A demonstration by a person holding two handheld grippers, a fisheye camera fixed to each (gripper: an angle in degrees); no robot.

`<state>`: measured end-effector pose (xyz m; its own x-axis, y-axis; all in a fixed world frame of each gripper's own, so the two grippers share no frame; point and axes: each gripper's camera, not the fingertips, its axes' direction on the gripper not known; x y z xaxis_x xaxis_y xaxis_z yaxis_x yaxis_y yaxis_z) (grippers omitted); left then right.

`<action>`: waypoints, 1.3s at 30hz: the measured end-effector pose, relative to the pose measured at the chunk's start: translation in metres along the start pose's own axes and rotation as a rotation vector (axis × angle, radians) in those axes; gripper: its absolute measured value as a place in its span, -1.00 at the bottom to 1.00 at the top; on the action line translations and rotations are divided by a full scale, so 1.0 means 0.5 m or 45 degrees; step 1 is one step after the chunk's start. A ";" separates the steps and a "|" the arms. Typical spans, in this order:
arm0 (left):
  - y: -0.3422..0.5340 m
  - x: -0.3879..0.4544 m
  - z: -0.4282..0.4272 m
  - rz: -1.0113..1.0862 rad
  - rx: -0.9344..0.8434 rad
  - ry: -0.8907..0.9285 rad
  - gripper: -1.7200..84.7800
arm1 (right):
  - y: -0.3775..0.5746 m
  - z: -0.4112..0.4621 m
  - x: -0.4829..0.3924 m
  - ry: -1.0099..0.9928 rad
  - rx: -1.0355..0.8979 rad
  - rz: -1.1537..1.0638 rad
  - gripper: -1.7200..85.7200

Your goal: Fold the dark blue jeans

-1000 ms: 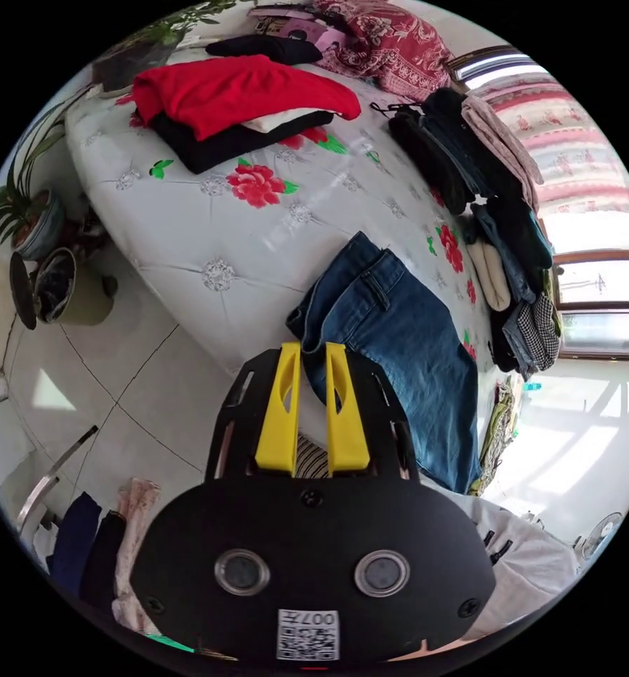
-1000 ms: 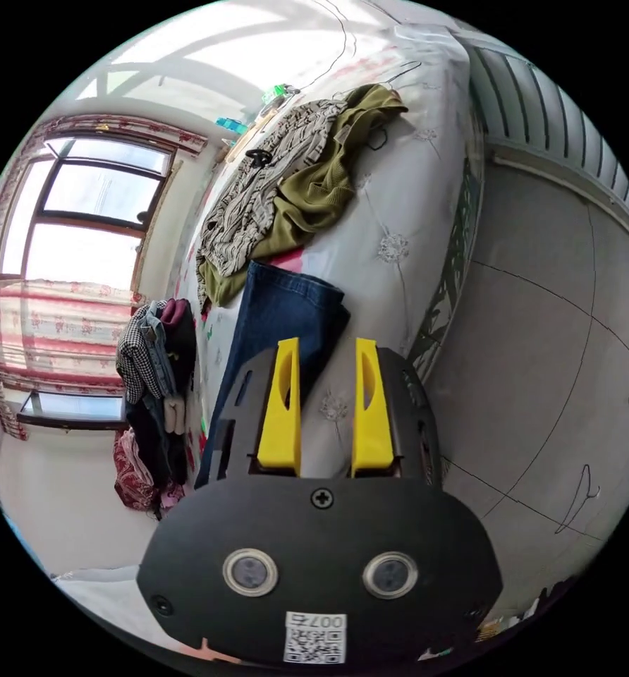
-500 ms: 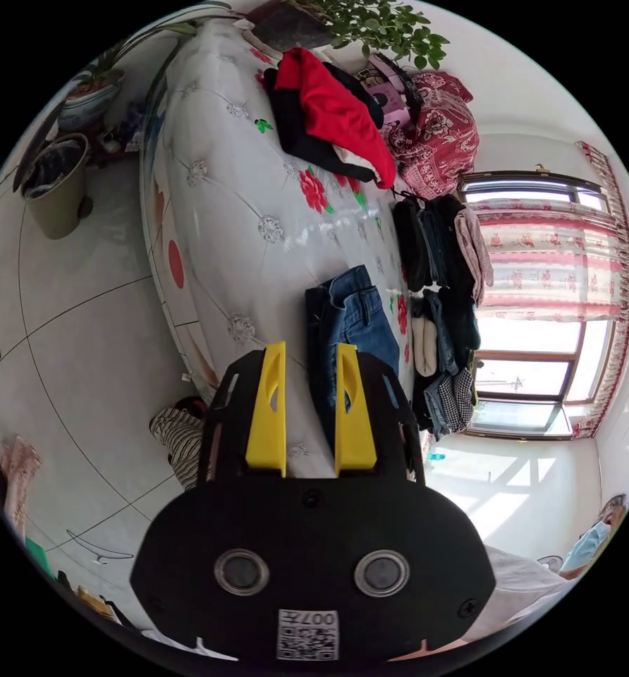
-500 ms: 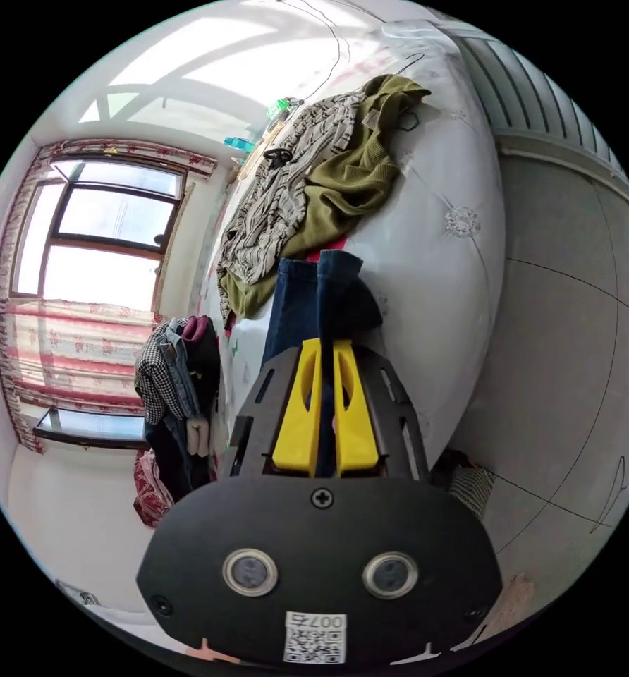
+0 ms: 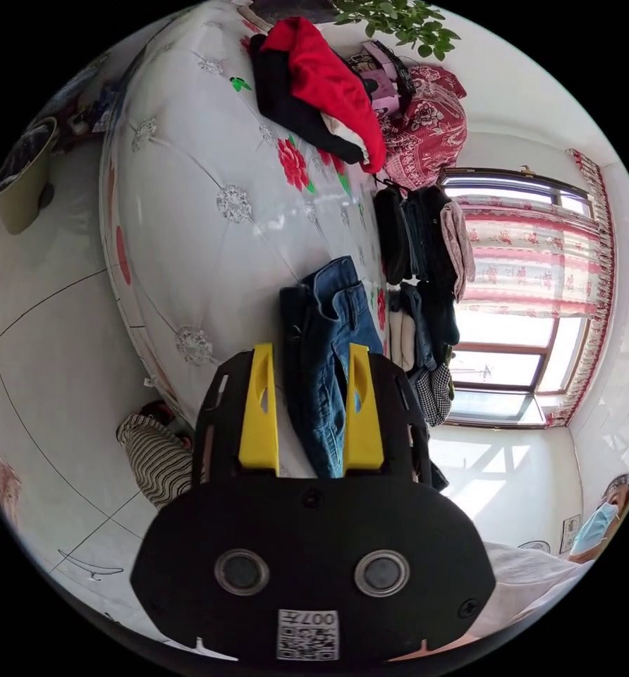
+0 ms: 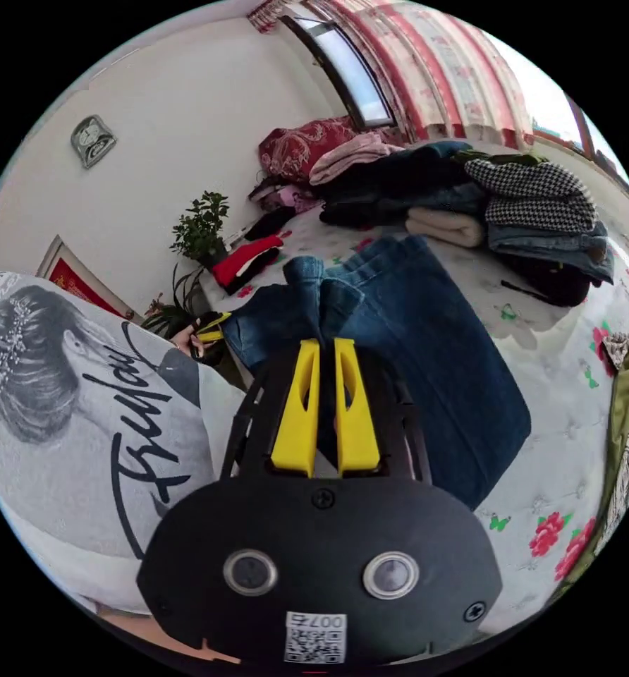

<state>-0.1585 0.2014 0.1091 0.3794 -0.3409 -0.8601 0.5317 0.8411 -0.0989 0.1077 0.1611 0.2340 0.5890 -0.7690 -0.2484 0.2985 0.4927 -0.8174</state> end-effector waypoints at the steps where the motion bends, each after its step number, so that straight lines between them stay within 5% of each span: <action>1: -0.008 -0.009 -0.001 -0.001 0.005 0.011 -0.68 | 0.003 0.083 -0.003 -0.071 -0.181 0.009 -0.91; 6: -0.036 -0.054 -0.005 -0.055 0.014 0.106 -0.73 | 0.029 0.191 -0.015 -0.065 -0.492 0.033 -0.88; 15: -0.047 -0.134 -0.017 -0.043 0.042 0.238 -0.86 | 0.017 0.125 0.008 0.009 -0.342 0.160 -0.83; 19: -0.047 -0.068 -0.031 0.170 0.026 0.392 -0.87 | 0.036 0.085 0.001 -0.005 -0.235 0.243 -0.80; 24: -0.005 0.193 0.007 0.748 -0.282 0.460 -0.86 | 0.090 -0.004 0.005 0.111 -0.113 0.332 -0.78; 31: 0.365 0.527 0.220 1.508 -0.991 0.731 -0.80 | 0.289 -0.177 0.058 0.231 0.264 0.774 -0.78; 35: 0.558 0.499 0.394 1.472 -1.475 0.658 -0.71 | 0.425 -0.231 0.071 0.240 0.420 1.042 -0.76; 39: 0.517 0.425 0.427 1.371 -1.434 0.493 -0.70 | 0.509 -0.245 0.070 0.193 0.478 1.162 -0.74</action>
<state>0.2213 0.2566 0.0076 -0.1075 0.5606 -0.8211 -0.7113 0.5337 0.4575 0.1124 0.2097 -0.0464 0.6170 -0.0623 -0.7845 0.0124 0.9975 -0.0695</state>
